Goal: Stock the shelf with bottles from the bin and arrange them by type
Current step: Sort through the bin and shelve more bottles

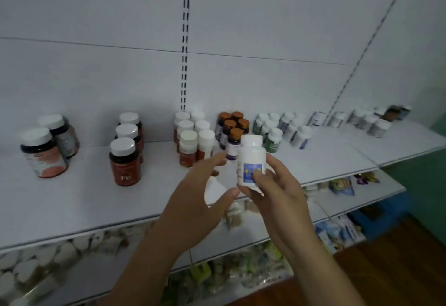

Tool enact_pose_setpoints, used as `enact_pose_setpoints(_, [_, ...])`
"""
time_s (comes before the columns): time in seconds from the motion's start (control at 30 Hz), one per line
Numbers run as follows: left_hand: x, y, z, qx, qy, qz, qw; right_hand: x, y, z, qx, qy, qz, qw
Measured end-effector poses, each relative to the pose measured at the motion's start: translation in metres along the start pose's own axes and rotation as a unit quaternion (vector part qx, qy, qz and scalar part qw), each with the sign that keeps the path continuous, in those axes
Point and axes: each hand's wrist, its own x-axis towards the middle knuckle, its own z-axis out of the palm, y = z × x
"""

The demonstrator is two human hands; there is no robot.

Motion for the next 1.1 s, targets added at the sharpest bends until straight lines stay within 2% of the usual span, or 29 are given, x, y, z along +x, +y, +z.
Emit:
enact_pose_setpoints(0.2, [0.007, 0.029, 0.046, 0.192, -0.060, 0.105, 0.974, -0.035, -0.029, -0.075, -0.029, 0.101, -0.039, 0.994])
enact_pose_setpoints(0.43, [0.022, 0.062, 0.119, 0.284, -0.110, 0.149, 0.941, -0.055, -0.054, -0.162, -0.031, 0.152, -0.057, 0.986])
enact_pose_setpoints(0.6, [0.040, 0.096, 0.190, 0.291, -0.125, 0.124, 0.940, -0.048, -0.063, -0.237, -0.025, 0.150, -0.050, 0.987])
enact_pose_setpoints(0.8, [0.064, 0.131, 0.262, 0.307, -0.129, 0.103, 0.937, -0.024, -0.070, -0.308, -0.063, 0.086, -0.064, 0.992])
enact_pose_setpoints(1.1, [0.099, 0.134, 0.308, 0.383, -0.141, 0.089, 0.909, 0.040, -0.055, -0.369, -0.070, 0.070, -0.058, 0.993])
